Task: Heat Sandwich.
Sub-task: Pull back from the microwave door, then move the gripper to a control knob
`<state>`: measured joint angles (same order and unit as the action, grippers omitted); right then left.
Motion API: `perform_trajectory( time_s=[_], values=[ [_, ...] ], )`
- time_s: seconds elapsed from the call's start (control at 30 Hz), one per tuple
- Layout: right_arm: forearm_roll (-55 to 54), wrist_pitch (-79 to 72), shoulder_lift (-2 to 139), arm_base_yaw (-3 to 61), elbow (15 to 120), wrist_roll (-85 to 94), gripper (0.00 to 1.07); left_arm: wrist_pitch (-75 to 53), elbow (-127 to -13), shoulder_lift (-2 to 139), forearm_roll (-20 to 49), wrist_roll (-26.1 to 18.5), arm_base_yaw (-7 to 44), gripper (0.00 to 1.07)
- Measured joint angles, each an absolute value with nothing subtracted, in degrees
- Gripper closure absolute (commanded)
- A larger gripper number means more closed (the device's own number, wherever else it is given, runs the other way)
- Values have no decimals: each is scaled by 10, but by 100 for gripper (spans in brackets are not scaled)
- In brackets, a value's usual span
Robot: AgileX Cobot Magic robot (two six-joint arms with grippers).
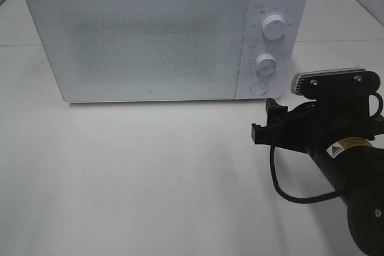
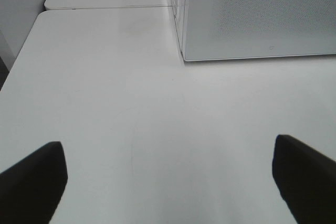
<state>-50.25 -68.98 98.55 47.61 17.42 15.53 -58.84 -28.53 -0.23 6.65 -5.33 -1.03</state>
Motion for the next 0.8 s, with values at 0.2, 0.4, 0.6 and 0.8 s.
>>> perform_trajectory(
  time_s=[0.2, 0.4, 0.6, 0.8],
  values=[
    [-505, -690, 985, 477, 174, 155, 33, -588, -285, -2, 66, -53, -10, 3],
    [-505, -690, 985, 477, 174, 155, 33, -588, -285, -2, 66, -53, -10, 3],
    [-503, -690, 987, 469, 190, 153, 33, -588, -285, -2, 66, -53, -10, 3],
    [-478, -690, 988, 433, 211, 153, 33, -588, -285, -2, 66, -53, -10, 3]
  ],
)
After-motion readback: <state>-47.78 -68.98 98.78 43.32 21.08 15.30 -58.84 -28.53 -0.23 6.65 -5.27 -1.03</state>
